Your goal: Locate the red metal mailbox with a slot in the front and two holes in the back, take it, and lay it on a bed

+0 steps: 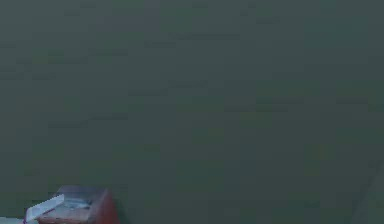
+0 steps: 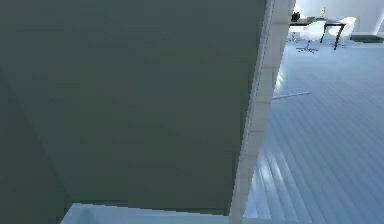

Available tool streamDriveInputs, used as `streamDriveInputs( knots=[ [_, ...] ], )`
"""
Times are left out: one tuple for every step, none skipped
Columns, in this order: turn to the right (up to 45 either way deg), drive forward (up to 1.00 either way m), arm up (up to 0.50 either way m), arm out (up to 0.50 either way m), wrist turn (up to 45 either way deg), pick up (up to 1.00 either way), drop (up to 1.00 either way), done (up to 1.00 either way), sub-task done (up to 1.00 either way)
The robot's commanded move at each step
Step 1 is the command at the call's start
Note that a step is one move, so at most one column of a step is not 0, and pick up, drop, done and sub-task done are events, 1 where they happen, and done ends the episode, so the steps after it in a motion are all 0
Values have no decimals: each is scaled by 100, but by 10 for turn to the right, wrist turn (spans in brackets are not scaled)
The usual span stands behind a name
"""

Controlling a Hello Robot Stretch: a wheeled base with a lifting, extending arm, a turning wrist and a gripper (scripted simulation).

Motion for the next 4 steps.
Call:
streamDriveInputs(
  knots=[
    [0, 5, 0, 0, 0, 0, 0, 0, 0],
    [-450, 0, 0, 0, 0, 0, 0, 0, 0],
    [-450, 0, 0, 0, 0, 0, 0, 0, 0],
    [-360, 0, 0, 0, 0, 0, 0, 0, 0]
  ],
)
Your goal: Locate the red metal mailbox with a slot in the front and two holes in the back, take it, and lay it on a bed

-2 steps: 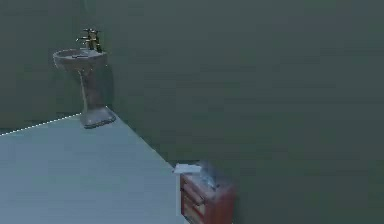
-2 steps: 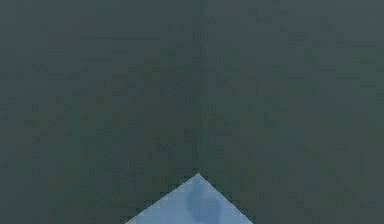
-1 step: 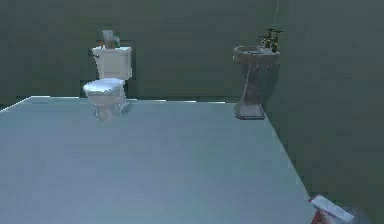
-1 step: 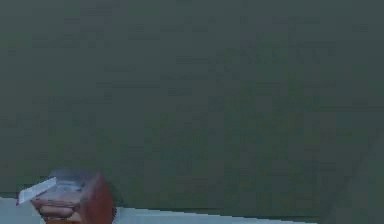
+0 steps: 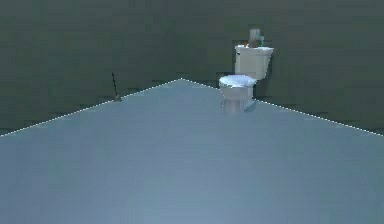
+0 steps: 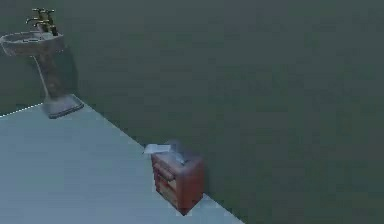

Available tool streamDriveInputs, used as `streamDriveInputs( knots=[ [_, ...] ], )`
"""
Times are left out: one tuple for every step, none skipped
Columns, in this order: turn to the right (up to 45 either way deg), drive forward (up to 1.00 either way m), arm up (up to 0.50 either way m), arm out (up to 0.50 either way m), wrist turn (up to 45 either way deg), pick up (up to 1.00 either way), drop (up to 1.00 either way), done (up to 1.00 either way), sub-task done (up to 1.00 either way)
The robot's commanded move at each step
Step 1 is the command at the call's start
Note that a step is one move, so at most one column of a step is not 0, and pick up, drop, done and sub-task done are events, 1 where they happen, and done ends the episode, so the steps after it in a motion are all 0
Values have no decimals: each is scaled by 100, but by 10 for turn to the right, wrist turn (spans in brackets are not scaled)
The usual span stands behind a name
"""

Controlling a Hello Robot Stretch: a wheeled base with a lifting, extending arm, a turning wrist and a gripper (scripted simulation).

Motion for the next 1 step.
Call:
streamDriveInputs(
  knots=[
    [450, 0, 0, 0, 0, 0, 0, 0, 0]
  ],
)
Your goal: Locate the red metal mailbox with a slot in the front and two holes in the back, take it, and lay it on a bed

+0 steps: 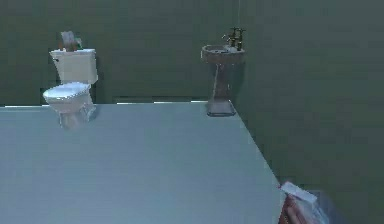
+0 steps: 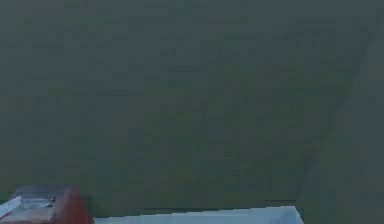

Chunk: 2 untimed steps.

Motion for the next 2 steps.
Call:
streamDriveInputs(
  knots=[
    [450, 0, 0, 0, 0, 0, 0, 0, 0],
    [0, 35, 0, 0, 0, 0, 0, 0, 0]
  ],
)
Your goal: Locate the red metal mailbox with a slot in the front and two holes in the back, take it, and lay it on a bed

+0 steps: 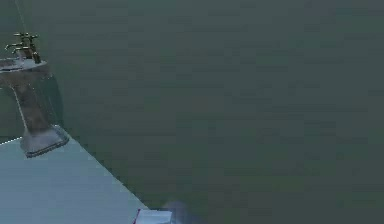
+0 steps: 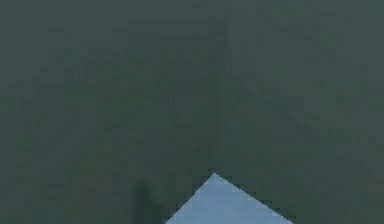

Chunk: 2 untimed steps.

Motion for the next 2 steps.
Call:
streamDriveInputs(
  knots=[
    [-450, 0, 0, 0, 0, 0, 0, 0, 0],
    [-450, 0, 0, 0, 0, 0, 0, 0, 0]
  ],
)
